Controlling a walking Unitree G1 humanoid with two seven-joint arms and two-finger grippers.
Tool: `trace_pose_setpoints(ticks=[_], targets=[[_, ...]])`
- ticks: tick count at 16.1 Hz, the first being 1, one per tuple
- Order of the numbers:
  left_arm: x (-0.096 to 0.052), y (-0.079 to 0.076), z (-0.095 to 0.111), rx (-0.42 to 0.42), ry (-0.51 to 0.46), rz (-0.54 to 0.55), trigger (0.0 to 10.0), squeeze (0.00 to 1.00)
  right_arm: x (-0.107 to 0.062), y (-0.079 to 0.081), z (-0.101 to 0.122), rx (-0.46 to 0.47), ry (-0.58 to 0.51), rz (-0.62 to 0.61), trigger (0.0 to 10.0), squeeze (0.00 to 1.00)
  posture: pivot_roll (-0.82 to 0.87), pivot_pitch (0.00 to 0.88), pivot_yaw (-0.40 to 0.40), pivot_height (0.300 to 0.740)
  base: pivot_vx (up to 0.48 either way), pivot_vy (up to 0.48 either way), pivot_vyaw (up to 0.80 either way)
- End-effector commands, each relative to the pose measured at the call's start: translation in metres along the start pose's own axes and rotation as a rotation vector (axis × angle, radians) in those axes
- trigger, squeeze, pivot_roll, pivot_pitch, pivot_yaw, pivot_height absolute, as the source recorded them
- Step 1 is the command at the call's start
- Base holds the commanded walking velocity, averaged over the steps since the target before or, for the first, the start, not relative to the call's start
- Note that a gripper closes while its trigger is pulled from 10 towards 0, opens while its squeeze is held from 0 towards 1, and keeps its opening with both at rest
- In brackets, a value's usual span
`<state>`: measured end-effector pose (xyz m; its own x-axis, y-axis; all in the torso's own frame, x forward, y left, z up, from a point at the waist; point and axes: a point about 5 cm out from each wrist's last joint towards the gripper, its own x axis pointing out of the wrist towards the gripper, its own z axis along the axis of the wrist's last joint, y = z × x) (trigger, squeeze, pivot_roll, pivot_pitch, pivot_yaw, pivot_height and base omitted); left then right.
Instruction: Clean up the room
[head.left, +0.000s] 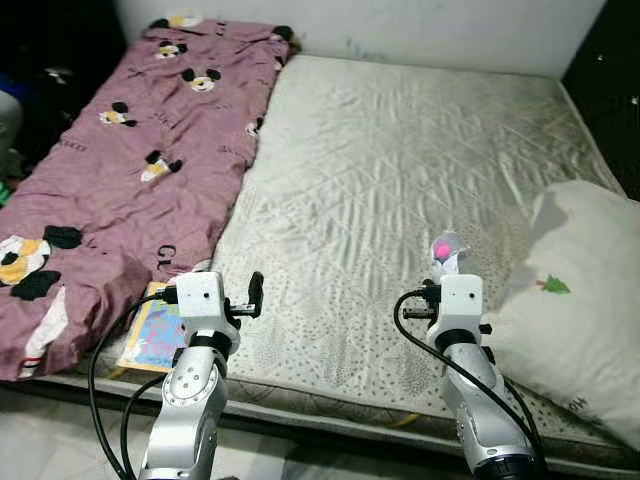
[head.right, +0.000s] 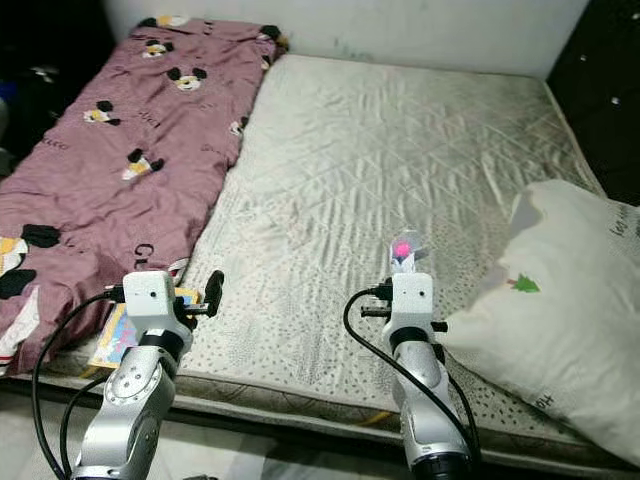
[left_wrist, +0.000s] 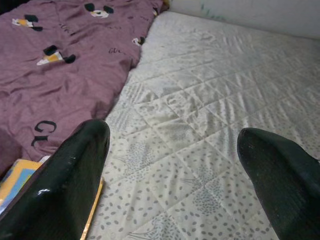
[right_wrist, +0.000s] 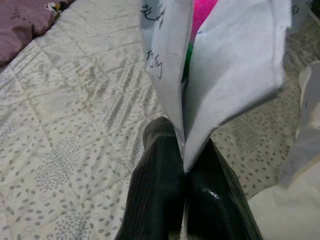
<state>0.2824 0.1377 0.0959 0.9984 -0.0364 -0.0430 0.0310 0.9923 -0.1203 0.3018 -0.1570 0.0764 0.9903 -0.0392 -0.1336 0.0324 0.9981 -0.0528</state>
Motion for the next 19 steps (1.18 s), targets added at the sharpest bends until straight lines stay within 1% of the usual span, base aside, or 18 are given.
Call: trace_pose_setpoints(ticks=[1,2,3,4,5,7,9,10,11,12,13,14,18,19], targets=[[-0.0021,0.0025,-0.0010,0.001,0.007,0.003,10.0,0.00,0.0006,0.0010,0.0026,0.017,-0.010,0.004,10.0,0.00,-0.02,0.182,0.003,0.740,0.000,0.315,0.00],[-0.0023,0.0026,-0.0011,0.001,0.008,0.002,10.0,0.00,0.0005,0.0018,0.0021,0.010,-0.005,0.002,10.0,0.00,-0.02,0.182,0.003,0.740,0.000,0.315,0.00],[-0.0025,0.0026,-0.0010,0.005,0.005,-0.002,10.0,0.00,0.0008,0.0020,-0.0001,-0.022,0.003,0.008,10.0,0.00,-0.02,0.178,0.003,0.740,0.000,0.315,0.00],[-0.0021,0.0026,-0.0014,0.005,0.006,-0.002,10.0,0.00,0.0015,-0.0003,-0.0025,-0.044,0.017,-0.016,10.0,0.00,-0.02,0.174,0.002,0.740,0.000,0.315,0.00],[-0.0020,0.0026,-0.0013,0.005,0.006,-0.002,10.0,0.00,0.0019,0.0008,-0.0023,-0.048,0.017,-0.007,10.0,0.00,-0.02,0.174,0.002,0.740,0.000,0.319,0.00],[-0.0014,0.0024,-0.0010,0.004,0.005,-0.004,10.0,0.00,0.0027,0.0013,-0.0009,-0.114,0.000,-0.022,10.0,0.00,-0.02,0.169,0.001,0.740,0.000,0.315,0.00],[-0.0009,0.0022,-0.0011,0.003,0.006,-0.005,10.0,0.00,0.0027,0.0043,-0.0012,-0.076,-0.007,0.006,10.0,0.00,-0.02,0.165,0.001,0.740,0.000,0.326,0.00],[-0.0007,0.0021,-0.0010,0.004,0.005,-0.005,10.0,0.00,0.0032,0.0028,-0.0018,-0.091,0.002,-0.015,10.0,0.00,-0.02,0.163,0.001,0.740,0.000,0.326,0.00],[-0.0006,0.0021,-0.0009,0.004,0.005,-0.006,10.0,0.00,0.0038,0.0036,-0.0019,-0.087,0.001,-0.007,10.0,0.00,-0.02,0.163,0.001,0.740,0.000,0.326,0.00],[-0.0005,0.0022,-0.0009,0.004,0.005,-0.006,10.0,0.00,0.0042,0.0035,-0.0016,-0.108,0.001,-0.012,10.0,0.00,-0.02,0.163,0.001,0.740,0.000,0.326,0.00],[-0.0006,0.0029,-0.0006,0.007,0.002,0.000,10.0,0.00,0.0038,0.0067,-0.0028,-0.038,0.028,0.056,10.0,0.00,-0.02,0.163,0.001,0.740,0.000,0.322,0.00],[-0.0006,0.0031,-0.0007,0.005,0.003,0.000,10.0,0.00,0.0037,0.0047,-0.0024,-0.060,0.018,0.030,10.0,0.00,-0.02,0.163,0.001,0.740,0.000,0.326,0.00],[-0.0003,0.0029,-0.0004,0.000,0.004,0.001,10.0,0.00,0.0037,0.0044,0.0005,-0.016,-0.006,0.042,10.0,0.00,-0.02,0.168,0.002,0.740,0.000,0.329,0.00],[-0.0003,0.0028,-0.0004,0.000,0.004,0.000,10.0,0.00,0.0036,0.0059,0.0000,-0.007,0.003,0.053,10.0,0.00,-0.02,0.169,0.003,0.740,0.000,0.371,-0.61]])
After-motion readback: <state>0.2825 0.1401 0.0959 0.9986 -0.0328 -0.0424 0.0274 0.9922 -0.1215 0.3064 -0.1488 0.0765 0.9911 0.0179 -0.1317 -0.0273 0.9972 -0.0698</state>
